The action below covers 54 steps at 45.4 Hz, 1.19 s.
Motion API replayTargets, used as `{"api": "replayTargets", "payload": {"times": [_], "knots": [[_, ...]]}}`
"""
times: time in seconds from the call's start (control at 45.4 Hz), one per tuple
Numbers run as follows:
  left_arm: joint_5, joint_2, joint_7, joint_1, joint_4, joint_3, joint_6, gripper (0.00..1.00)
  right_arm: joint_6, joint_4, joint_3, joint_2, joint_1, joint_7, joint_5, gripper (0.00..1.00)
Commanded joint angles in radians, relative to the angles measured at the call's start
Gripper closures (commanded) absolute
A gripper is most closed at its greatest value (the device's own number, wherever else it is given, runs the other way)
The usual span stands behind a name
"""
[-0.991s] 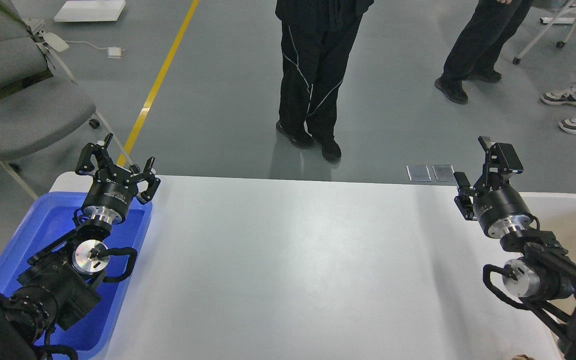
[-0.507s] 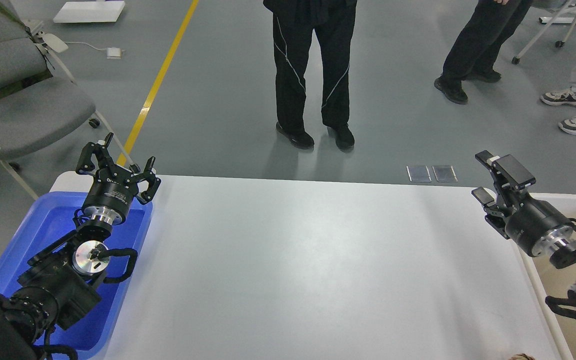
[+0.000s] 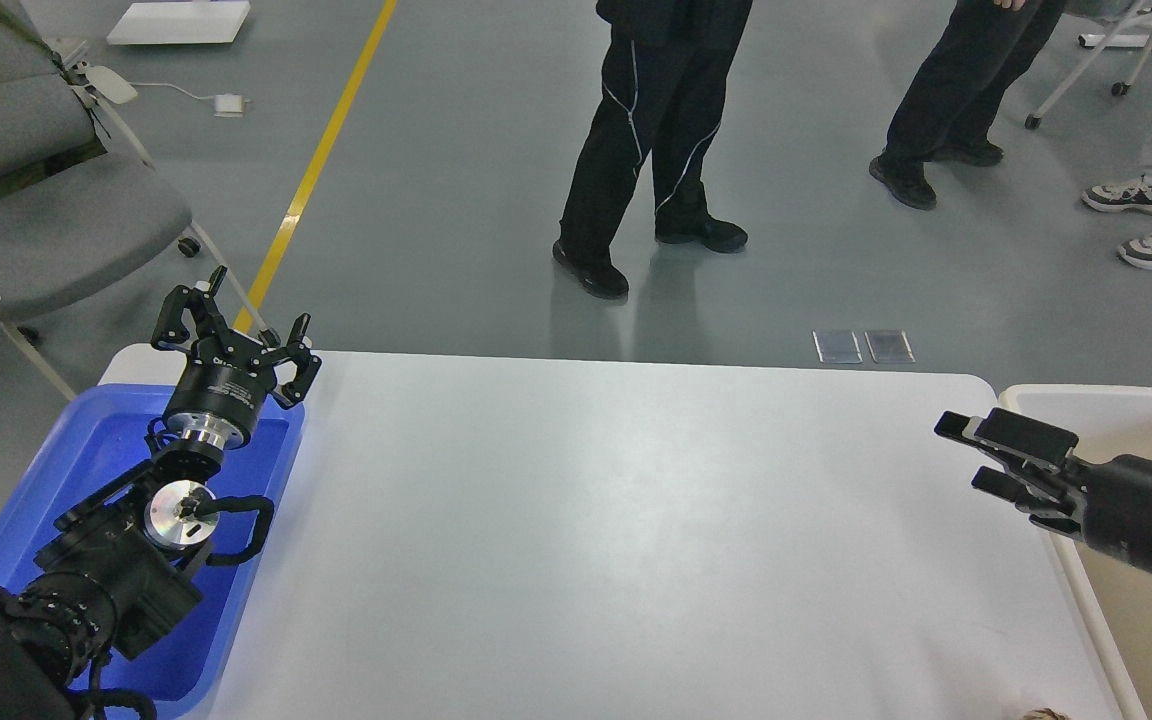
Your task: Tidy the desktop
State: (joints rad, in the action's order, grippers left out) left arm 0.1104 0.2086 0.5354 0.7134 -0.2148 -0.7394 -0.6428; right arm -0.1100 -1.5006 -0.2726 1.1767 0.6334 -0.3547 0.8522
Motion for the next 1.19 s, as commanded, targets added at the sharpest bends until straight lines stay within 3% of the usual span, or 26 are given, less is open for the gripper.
{"api": "replayTargets", "payload": {"times": [0.0,0.22,0.529,0.705,0.793,1.167], "knots": [[0.0,0.0,0.0,0.0,0.0,0.0,0.0,0.0,-0.135,-0.056,0.05,0.096,0.026,0.006,0.169,0.0],[0.0,0.0,0.0,0.0,0.0,0.0,0.0,0.0,-0.128,-0.066,0.217,0.098,0.012,0.014,0.398,0.0],[0.0,0.0,0.0,0.0,0.0,0.0,0.0,0.0,0.073,-0.026,0.348,0.086,-0.05,0.017,0.663,0.0],[0.0,0.0,0.0,0.0,0.0,0.0,0.0,0.0,0.107,0.016,0.346,0.067,-0.095,0.016,0.696,0.0],[0.0,0.0,0.0,0.0,0.0,0.0,0.0,0.0,0.174,0.033,0.348,0.034,-0.124,0.019,0.696,0.0],[0.0,0.0,0.0,0.0,0.0,0.0,0.0,0.0,0.302,0.244,0.348,-0.091,-0.176,0.029,0.691,0.0]]}}
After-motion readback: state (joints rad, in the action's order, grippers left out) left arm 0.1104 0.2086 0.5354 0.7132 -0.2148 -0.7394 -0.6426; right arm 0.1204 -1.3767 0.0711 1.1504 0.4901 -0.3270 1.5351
